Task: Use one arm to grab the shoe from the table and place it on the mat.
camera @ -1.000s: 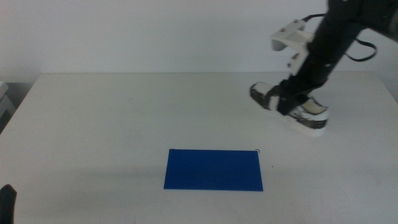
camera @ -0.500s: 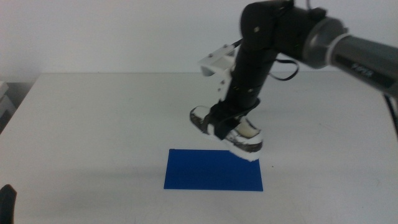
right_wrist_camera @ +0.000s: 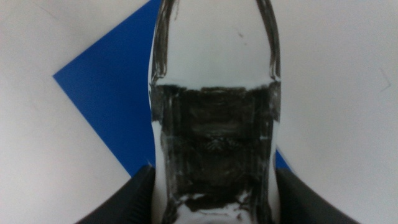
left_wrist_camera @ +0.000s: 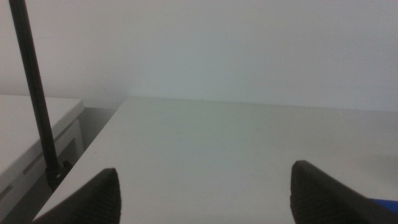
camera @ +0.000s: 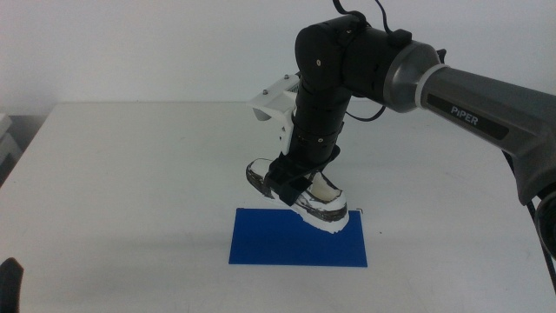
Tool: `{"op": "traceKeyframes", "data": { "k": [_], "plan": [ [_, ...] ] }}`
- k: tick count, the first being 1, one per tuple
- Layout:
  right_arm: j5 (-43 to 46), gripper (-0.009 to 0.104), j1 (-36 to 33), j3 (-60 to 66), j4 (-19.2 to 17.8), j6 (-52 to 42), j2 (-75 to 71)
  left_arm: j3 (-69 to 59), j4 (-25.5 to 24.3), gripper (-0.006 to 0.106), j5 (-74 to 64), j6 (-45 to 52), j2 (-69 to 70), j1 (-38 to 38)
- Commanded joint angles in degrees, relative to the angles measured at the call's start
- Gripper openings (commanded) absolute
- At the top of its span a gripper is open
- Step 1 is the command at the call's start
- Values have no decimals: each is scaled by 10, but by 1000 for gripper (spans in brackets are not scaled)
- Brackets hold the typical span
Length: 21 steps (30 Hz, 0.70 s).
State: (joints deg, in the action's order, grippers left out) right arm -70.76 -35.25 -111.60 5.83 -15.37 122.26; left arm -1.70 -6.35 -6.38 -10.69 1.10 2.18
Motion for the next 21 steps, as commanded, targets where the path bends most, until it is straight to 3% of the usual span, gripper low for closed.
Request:
{"op": "traceKeyframes", "data": {
  "k": [1, 12, 21],
  "plan": [
    [-14, -4, -1, -19, -6, -9, -37, -3, 2, 94, 45, -2, 4, -3],
    [-30, -4, -1, -19, -7, -168, -37, -3, 2, 94, 45, -2, 4, -3],
    [-30, -4, -1, -19, 27, -349, -37, -3, 2, 94, 45, -2, 4, -3]
  ]
}}
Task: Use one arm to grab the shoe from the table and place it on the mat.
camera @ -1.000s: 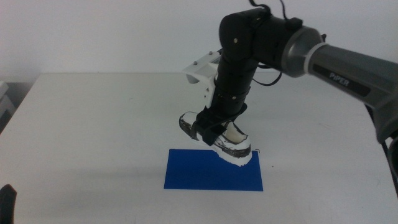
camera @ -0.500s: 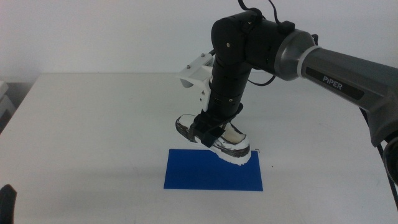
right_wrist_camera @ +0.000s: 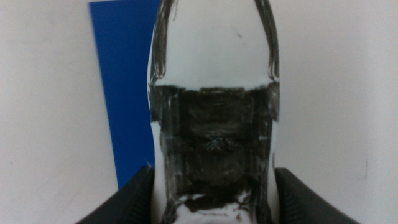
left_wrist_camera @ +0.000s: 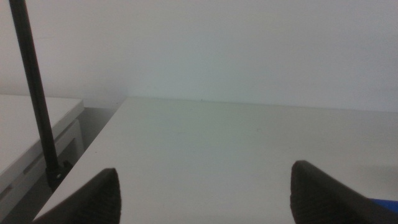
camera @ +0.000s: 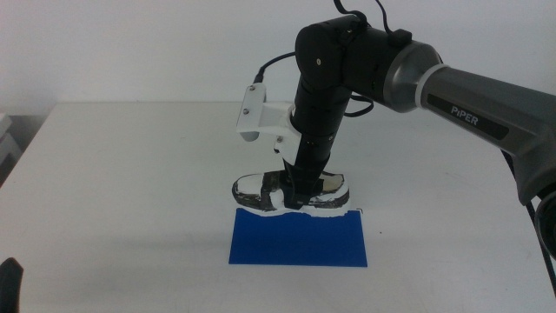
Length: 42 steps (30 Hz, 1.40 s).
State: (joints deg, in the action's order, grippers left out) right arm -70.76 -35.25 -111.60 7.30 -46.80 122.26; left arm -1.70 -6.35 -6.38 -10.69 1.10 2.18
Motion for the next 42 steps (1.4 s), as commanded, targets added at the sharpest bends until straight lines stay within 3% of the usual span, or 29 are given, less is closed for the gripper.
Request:
{"op": "traceKeyframes", "data": {
  "k": [1, 14, 42],
  "plan": [
    [-30, -4, -1, -19, 15, -42, -37, -3, 2, 94, 45, -2, 4, -3],
    [-30, -4, 1, -18, 18, 4, -34, -3, 2, 94, 45, -2, 4, -3],
    [-30, -4, -2, -7, 25, 15, 32, -3, 2, 94, 45, -2, 4, -3]
  ]
}}
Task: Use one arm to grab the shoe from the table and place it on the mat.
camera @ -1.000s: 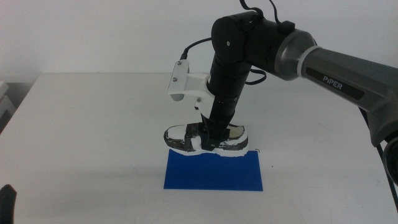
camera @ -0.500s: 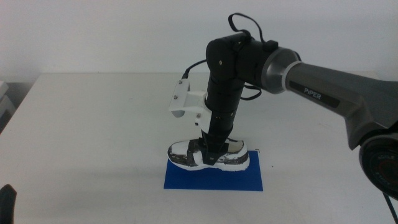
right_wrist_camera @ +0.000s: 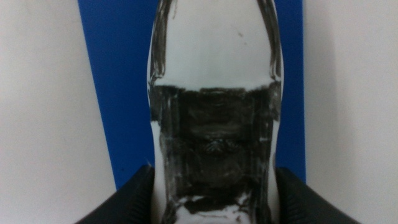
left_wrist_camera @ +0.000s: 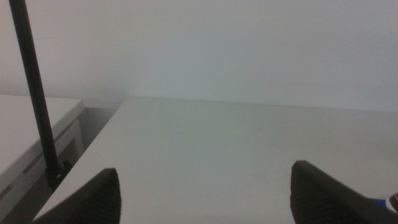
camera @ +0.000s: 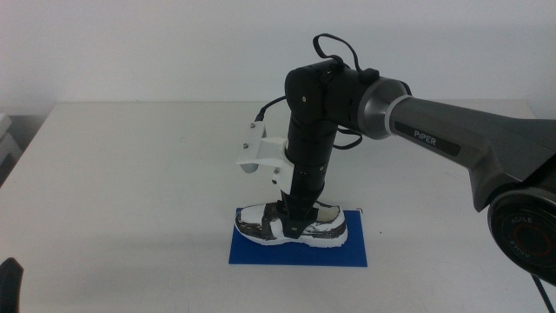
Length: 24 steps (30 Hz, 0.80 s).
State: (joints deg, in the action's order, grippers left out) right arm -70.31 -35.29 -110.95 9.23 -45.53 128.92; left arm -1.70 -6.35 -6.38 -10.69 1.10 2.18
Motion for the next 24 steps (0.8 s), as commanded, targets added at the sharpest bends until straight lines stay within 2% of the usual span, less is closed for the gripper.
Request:
{"op": "traceKeyframes", "data": {
  "k": [1, 6, 11, 12, 15, 19, 24],
  "plan": [
    [-34, -4, -1, -14, 6, 7, -35, -3, 2, 94, 45, -2, 4, -3],
    [-34, 0, -1, -14, 6, 35, -34, -3, 2, 94, 45, -2, 4, -3],
    [-33, 14, -1, -14, 2, 40, -34, -3, 2, 94, 45, -2, 4, -3],
    [-30, 56, -2, -14, -1, 39, -37, -3, 2, 94, 45, -2, 4, -3],
    [-31, 68, -2, -14, -2, 35, -37, -3, 2, 94, 45, -2, 4, -3],
    [-32, 77, -2, -14, -2, 35, -40, -3, 2, 94, 45, -2, 4, -3],
    [-34, 78, -1, -15, -12, 35, -100, -3, 2, 94, 45, -2, 4, -3]
  ]
}}
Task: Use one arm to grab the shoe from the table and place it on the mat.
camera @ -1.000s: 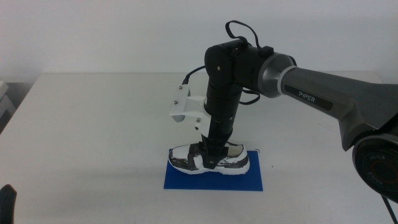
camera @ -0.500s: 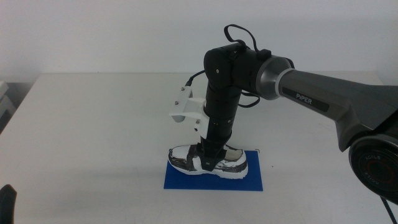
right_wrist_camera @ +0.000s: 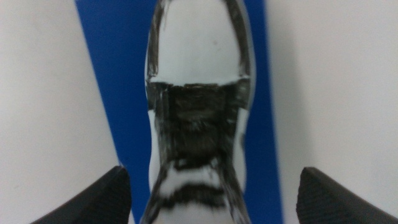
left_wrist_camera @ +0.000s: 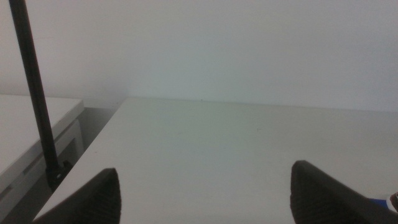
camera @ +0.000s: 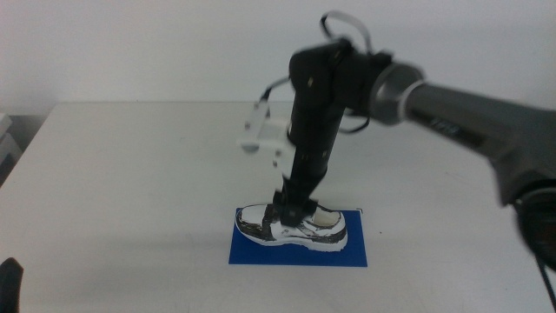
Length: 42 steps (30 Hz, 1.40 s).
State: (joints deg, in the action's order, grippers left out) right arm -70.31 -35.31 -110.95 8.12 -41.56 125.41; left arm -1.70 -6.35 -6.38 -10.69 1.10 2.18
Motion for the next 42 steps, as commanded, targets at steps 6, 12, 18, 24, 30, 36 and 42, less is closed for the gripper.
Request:
{"op": "traceKeyframes", "data": {
  "k": [6, 12, 18, 24, 30, 36, 42],
  "plan": [
    [-34, 78, 13, -15, 29, 2, -161, -3, 2, 94, 45, -2, 4, -3],
    [-34, 78, 61, -13, 34, 87, -254, -3, 2, 94, 45, -2, 4, -3],
    [-7, 78, 130, 57, 14, 239, -374, -3, 2, 94, 45, -2, 4, -3],
    [127, 78, 225, 267, 17, 264, -546, -3, 2, 94, 45, -2, 4, -3],
    [269, 78, 327, 491, 30, 250, -706, -3, 2, 94, 45, -2, 4, -3],
    [444, 78, 355, 688, 30, 250, -884, -3, 2, 94, 45, -2, 4, -3],
    [481, 78, 355, 823, 27, 250, -1025, -3, 2, 94, 45, -2, 4, -3]
  ]
}}
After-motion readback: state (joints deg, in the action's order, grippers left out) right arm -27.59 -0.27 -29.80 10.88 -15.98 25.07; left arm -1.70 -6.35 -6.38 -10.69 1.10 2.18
